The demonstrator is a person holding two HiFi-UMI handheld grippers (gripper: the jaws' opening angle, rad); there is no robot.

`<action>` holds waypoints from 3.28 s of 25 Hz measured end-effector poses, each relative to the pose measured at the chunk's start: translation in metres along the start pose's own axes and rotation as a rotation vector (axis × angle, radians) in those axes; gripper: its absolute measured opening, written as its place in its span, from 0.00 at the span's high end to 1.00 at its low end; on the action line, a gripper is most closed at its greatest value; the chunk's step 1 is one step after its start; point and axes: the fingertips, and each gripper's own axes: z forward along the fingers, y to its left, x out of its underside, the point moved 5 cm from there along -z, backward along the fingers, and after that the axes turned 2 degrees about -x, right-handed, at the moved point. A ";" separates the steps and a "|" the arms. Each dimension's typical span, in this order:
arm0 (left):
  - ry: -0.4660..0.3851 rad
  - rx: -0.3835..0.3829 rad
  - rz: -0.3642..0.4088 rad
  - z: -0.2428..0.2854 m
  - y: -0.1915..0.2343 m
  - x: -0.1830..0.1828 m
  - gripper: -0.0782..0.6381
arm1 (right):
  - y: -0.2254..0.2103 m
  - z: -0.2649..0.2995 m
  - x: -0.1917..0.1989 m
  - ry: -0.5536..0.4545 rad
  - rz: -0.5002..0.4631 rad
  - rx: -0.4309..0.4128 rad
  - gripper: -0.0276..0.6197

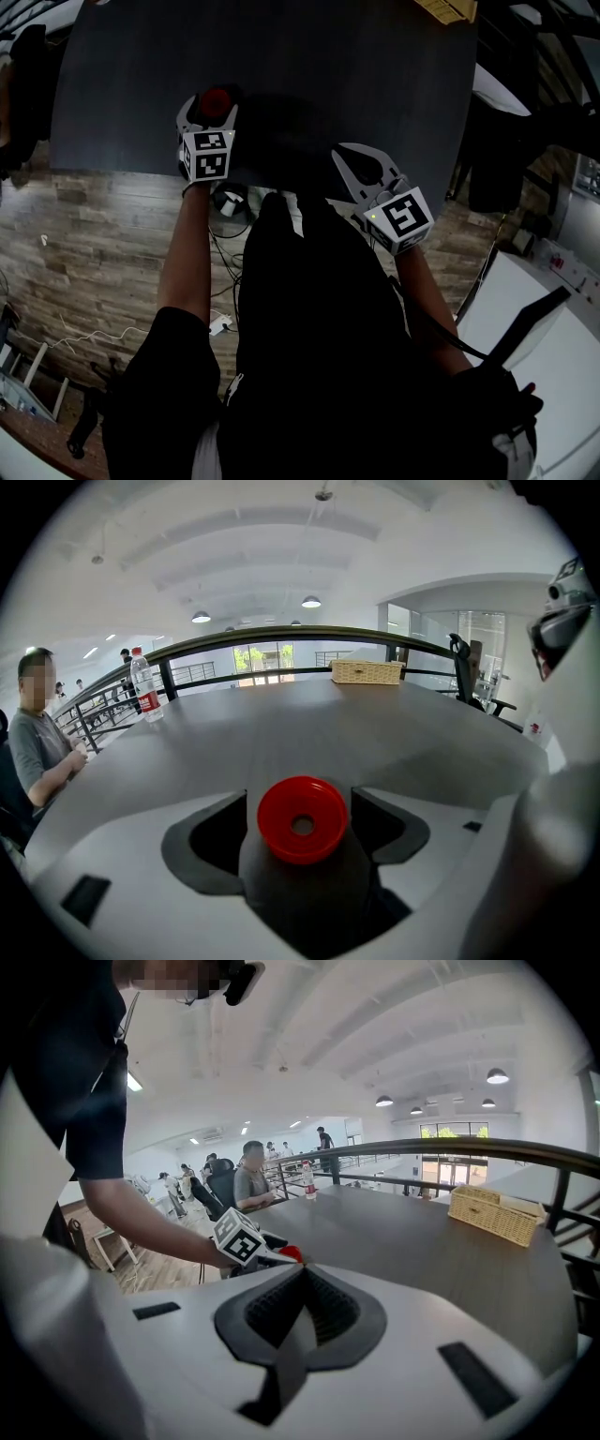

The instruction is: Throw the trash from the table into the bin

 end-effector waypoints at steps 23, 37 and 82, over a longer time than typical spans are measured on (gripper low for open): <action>-0.053 0.057 0.009 -0.022 0.002 -0.011 0.46 | 0.017 -0.003 0.000 -0.038 -0.010 0.048 0.95; -0.129 0.104 0.004 -0.073 -0.021 -0.022 0.47 | 0.036 -0.010 -0.012 -0.085 -0.034 0.031 0.95; -0.107 -0.514 -0.374 -0.295 -0.141 0.123 0.47 | 0.141 -0.013 0.072 -0.025 -0.293 -0.754 0.95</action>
